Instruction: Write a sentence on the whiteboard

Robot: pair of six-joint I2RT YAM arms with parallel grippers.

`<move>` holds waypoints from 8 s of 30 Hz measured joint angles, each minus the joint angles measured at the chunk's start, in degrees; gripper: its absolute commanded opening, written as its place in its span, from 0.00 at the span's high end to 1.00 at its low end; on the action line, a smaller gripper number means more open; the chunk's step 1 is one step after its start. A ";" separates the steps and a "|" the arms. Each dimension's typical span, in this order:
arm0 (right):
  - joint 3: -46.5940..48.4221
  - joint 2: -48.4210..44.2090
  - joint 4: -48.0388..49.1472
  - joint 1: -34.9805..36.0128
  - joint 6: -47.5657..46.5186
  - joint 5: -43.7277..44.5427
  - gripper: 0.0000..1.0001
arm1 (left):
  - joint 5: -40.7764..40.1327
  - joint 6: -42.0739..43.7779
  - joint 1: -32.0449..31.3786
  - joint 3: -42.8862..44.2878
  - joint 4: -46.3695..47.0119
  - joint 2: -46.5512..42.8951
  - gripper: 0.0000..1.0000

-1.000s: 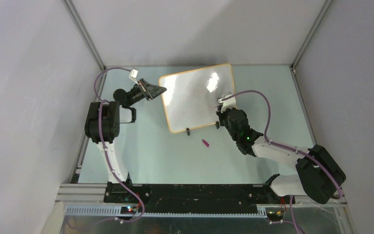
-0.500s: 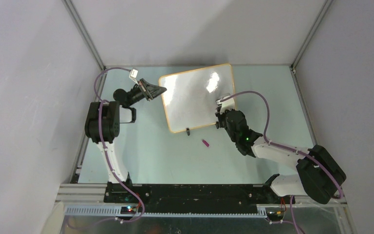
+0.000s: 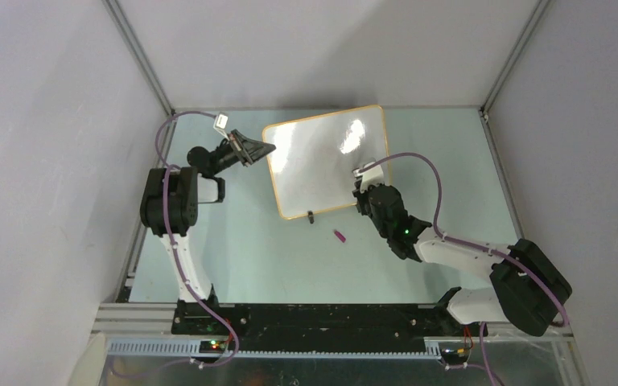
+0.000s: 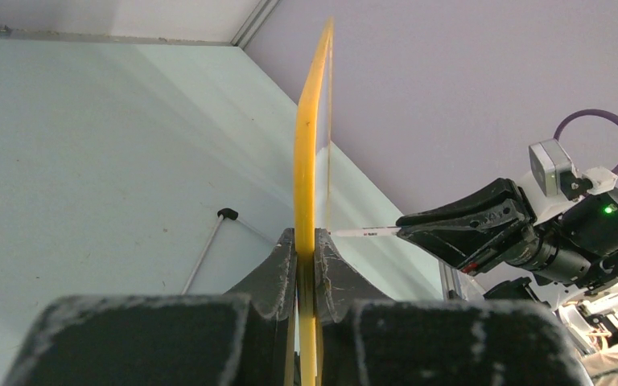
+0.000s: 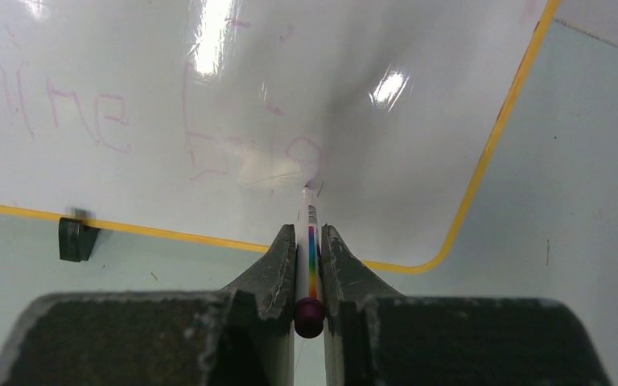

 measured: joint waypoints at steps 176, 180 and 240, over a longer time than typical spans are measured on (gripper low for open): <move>0.57 -1.68 -2.19 -5.42 2.47 -4.24 1.00 | -0.15 0.02 -0.07 0.00 -0.02 0.00 1.00; 1.29 -1.20 -2.10 -5.68 2.40 -4.42 1.00 | -0.15 0.00 -0.09 0.00 0.00 0.00 1.00; 1.55 -2.34 -5.05 -6.40 3.54 -2.16 1.00 | -0.15 0.02 -0.11 0.00 0.00 0.00 1.00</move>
